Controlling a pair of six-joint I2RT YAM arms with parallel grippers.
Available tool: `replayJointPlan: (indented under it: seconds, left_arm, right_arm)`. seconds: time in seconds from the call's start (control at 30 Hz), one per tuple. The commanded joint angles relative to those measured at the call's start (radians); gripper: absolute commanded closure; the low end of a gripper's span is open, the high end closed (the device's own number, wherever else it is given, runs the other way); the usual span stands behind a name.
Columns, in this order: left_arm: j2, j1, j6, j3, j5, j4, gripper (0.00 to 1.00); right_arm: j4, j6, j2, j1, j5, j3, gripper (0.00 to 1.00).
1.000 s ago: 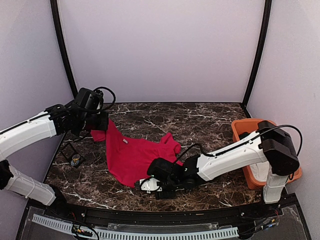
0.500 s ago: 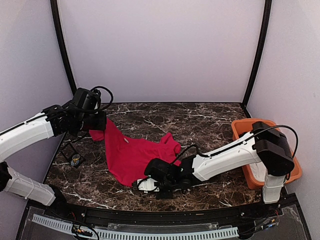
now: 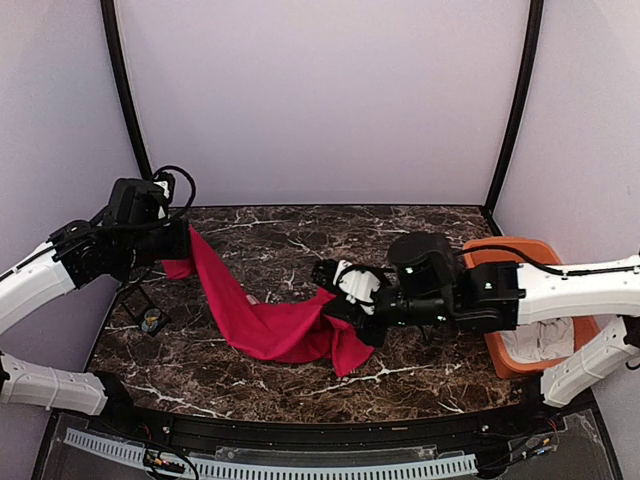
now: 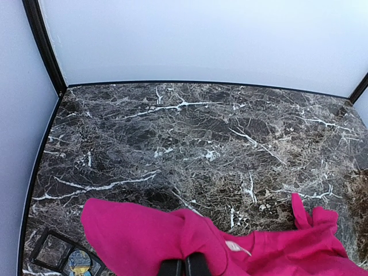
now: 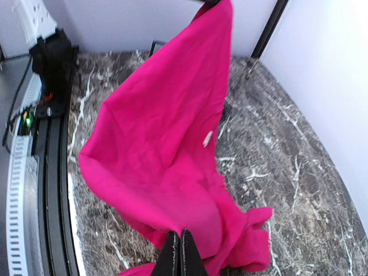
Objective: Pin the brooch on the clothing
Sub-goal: Pick up the crumped clothing from the corner of the board.
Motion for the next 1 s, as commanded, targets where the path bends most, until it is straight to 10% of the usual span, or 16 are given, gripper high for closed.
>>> replayJointPlan:
  seconds: [0.0,0.57,0.73,0.97]
  left_arm:
    - [-0.07,0.005,-0.004,-0.029,-0.05,0.008,0.99]
    - [0.332,-0.002,-0.142,0.037,-0.111,0.067,0.99]
    - [0.318,-0.009,-0.132,0.023,-0.12,0.072,0.99]
    - [0.283,-0.009,-0.119,0.001,-0.132,0.067,0.99]
  right_arm:
    - [0.092,0.133,-0.126,-0.025,0.072,-0.067,1.0]
    - [-0.279,0.406,0.254,-0.387,0.504,0.164,1.0]
    - [-0.327,0.363,0.294,-0.344,0.505,0.239,0.42]
    - [-0.252,0.077,0.193,-0.07,0.414,0.197,0.29]
